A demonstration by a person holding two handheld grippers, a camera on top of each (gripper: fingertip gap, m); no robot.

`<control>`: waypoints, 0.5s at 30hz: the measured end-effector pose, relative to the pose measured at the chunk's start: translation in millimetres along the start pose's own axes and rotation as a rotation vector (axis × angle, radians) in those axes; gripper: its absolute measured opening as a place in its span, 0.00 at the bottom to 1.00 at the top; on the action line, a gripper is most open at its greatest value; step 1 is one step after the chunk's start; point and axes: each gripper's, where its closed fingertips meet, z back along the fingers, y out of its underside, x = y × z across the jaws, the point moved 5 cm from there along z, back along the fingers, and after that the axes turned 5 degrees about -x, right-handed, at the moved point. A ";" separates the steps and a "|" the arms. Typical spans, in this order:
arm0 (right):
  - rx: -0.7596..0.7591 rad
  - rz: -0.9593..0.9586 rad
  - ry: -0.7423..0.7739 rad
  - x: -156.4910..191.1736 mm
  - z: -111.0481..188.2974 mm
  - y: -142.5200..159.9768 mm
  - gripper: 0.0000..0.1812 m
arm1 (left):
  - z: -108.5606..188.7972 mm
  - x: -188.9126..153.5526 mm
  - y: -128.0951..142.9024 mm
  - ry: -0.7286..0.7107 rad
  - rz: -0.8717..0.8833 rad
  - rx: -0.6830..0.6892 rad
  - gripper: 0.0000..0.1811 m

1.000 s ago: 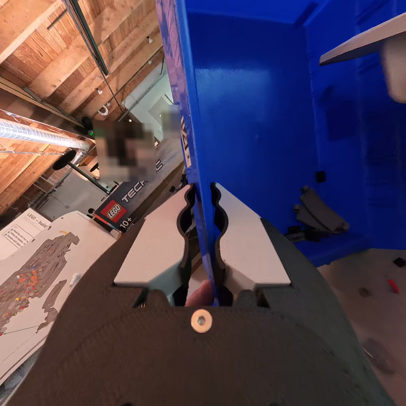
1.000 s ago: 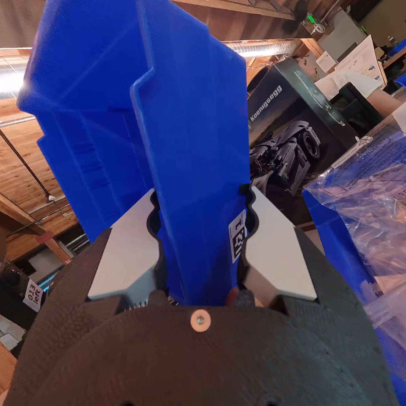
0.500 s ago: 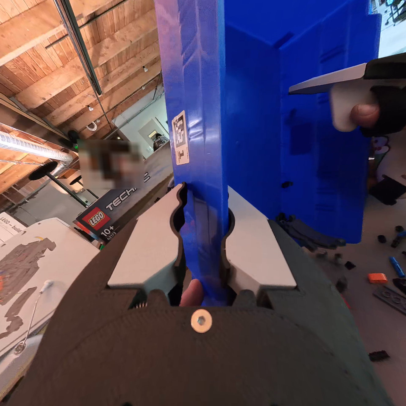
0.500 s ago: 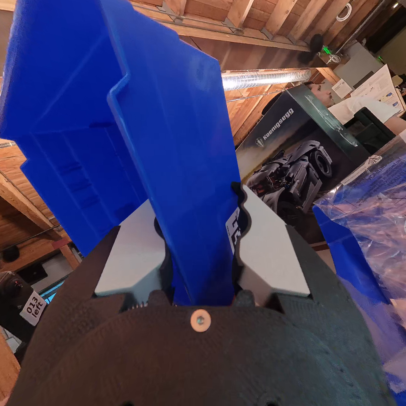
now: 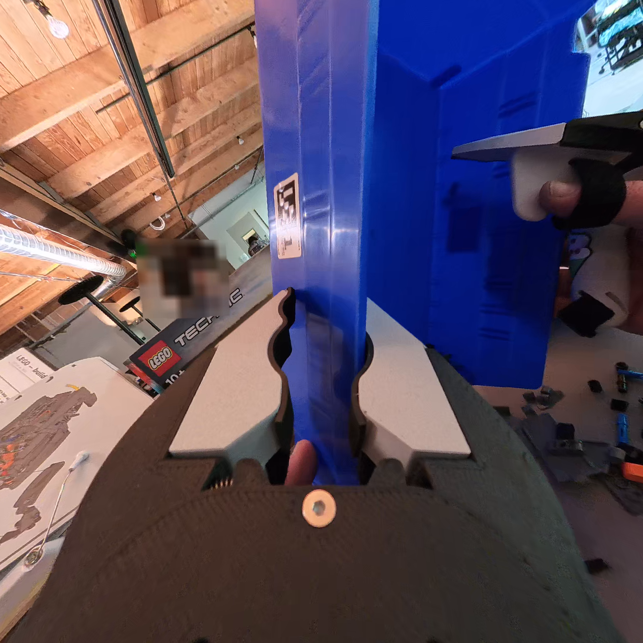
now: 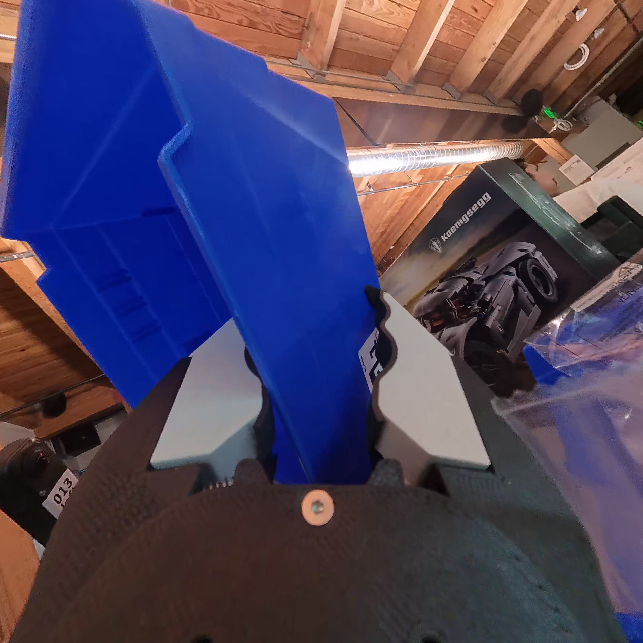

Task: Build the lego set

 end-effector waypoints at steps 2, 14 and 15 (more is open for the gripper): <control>-0.016 -0.003 -0.031 3.3 0.4 -2.0 0.34 | 1.9 -0.4 -2.8 -0.006 -0.005 -0.020 0.16; -0.082 -0.031 -0.141 9.5 10.9 -9.7 0.34 | 11.0 -13.8 -15.1 -0.016 -0.053 -0.076 0.17; -0.084 -0.030 -0.145 10.1 11.4 -9.7 0.34 | 12.1 -14.8 -15.8 -0.017 -0.057 -0.079 0.18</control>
